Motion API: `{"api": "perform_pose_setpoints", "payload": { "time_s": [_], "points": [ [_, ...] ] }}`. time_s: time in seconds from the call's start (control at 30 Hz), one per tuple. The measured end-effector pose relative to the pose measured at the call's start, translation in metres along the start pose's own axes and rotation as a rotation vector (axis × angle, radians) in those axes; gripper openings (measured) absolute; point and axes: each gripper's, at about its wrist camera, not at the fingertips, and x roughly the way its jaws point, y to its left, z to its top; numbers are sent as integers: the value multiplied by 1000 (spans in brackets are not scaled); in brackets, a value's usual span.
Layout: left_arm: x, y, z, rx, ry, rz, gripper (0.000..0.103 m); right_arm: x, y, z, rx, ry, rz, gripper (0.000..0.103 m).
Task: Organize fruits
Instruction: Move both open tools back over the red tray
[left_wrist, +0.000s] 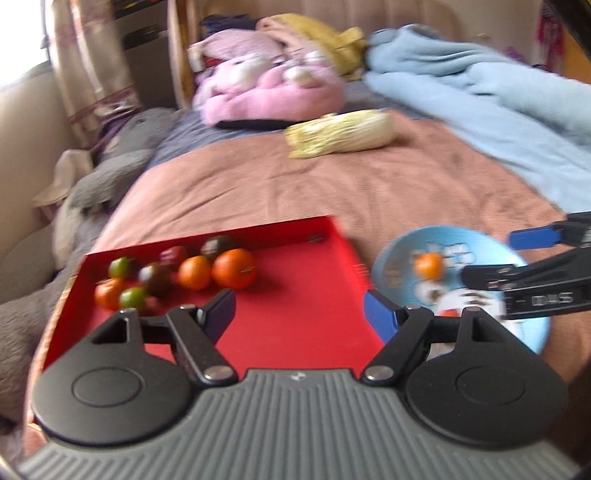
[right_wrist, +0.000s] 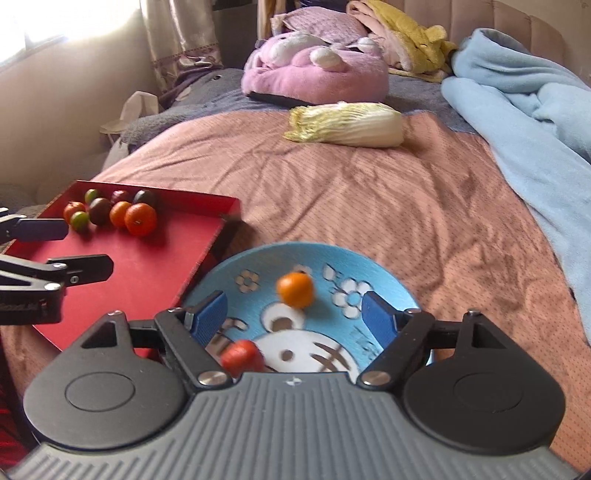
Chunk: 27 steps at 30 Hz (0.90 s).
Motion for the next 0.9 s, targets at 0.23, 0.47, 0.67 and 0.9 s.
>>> {"api": "perform_pose_setpoints", "payload": {
  "time_s": [0.23, 0.47, 0.67, 0.9],
  "points": [
    [4, 35, 8, -59, 28, 124, 78, 4, 41, 20, -63, -15, 98, 83],
    [7, 84, 9, -151, 55, 235, 78, 25, 91, 42, -136, -15, 192, 83],
    [-8, 101, 1, -250, 21, 258, 78, 68, 133, 66, -205, 4, 228, 69],
    [-4, 108, 2, -278, 18, 255, 78, 134, 164, 73, -280, 94, 208, 62]
  ]
}}
